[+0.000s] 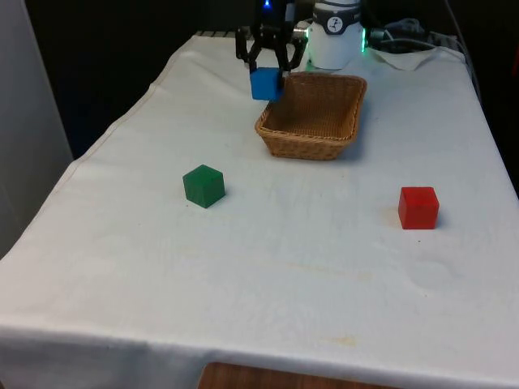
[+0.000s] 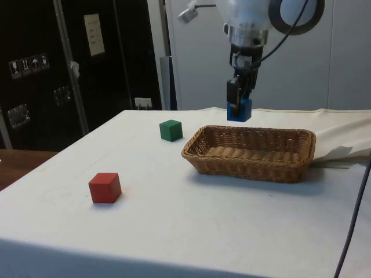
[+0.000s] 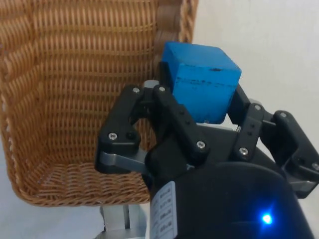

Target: Pick up the blue cube and place it into the basket.

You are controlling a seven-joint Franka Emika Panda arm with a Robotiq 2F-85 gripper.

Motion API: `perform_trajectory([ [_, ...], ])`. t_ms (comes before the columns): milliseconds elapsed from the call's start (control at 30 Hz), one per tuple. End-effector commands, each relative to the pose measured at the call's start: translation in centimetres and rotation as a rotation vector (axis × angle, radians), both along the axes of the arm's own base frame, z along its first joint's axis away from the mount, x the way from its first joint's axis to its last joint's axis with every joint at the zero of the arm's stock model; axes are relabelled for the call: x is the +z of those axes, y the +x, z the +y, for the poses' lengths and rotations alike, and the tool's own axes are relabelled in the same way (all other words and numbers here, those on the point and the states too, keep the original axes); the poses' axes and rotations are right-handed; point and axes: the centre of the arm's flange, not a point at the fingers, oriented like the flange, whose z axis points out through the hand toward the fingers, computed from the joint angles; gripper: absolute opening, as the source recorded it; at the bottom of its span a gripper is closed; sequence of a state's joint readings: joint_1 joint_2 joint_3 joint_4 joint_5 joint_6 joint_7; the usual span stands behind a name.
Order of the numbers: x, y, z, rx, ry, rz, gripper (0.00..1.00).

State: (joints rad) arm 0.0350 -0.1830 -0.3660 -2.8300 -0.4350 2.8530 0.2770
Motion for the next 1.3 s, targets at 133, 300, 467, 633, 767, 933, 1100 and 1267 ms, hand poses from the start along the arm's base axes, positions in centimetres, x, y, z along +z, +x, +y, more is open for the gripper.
perform_trajectory([
  [133,-0.7,-0.2,1.7,0.025,0.015,0.003,0.07],
  [300,-1.1,-0.3,2.7,0.037,0.019,0.007,0.07],
  [467,-1.7,-0.4,4.0,0.054,0.025,0.014,0.07],
  [633,-2.0,-0.4,4.9,0.067,0.029,0.018,0.07],
  [767,-2.1,-0.3,5.2,0.078,0.020,0.030,0.07],
  [933,-3.3,-0.6,7.0,0.102,0.037,0.031,0.07],
  [1100,-4.2,-0.3,7.9,0.121,0.040,0.038,0.07],
  [1267,-5.3,0.1,8.6,0.136,0.040,0.047,0.07],
])
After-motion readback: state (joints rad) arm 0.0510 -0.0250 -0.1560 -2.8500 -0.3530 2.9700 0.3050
